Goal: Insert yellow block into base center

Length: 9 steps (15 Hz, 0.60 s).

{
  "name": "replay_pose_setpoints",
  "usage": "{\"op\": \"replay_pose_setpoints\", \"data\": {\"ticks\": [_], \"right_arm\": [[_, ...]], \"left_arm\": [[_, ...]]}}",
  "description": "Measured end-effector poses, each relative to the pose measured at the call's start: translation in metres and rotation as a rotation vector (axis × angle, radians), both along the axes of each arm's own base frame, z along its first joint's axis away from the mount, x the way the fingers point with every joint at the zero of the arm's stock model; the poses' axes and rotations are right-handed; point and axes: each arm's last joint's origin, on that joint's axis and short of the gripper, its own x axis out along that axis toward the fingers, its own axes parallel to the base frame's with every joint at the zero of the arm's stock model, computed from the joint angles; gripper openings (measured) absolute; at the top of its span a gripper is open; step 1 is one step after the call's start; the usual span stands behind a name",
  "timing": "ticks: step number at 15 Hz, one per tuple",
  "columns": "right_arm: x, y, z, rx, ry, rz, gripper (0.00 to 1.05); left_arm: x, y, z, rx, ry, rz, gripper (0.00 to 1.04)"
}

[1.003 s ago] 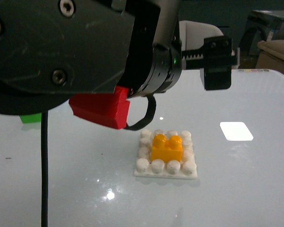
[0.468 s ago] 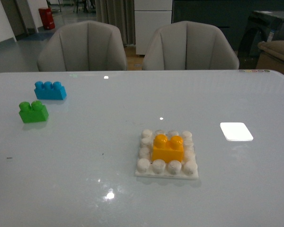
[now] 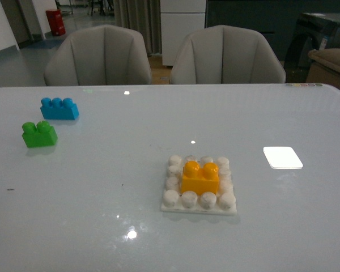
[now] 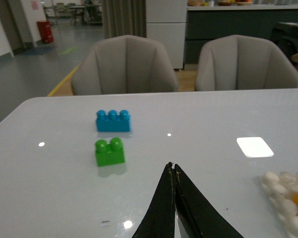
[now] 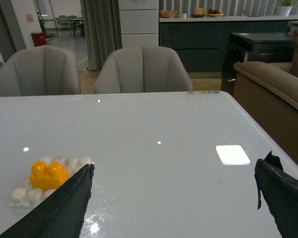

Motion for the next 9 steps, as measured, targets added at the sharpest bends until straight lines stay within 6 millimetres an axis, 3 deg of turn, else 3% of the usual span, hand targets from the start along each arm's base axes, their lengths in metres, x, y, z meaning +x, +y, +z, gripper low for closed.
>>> {"op": "replay_pose_setpoints", "data": {"ticks": [3,5,9], "right_arm": [[0.0,0.0,0.0,0.0,0.0,0.0,0.98],[0.0,0.0,0.0,0.0,0.0,0.0,0.98],[0.0,0.0,0.0,0.0,0.0,0.0,0.98]], "left_arm": [[-0.018,0.001,-0.003,0.0,-0.026,-0.001,0.02],[-0.028,0.001,-0.017,0.0,0.02,-0.001,0.02],[-0.044,0.001,-0.011,0.0,-0.01,-0.001,0.02]]}}
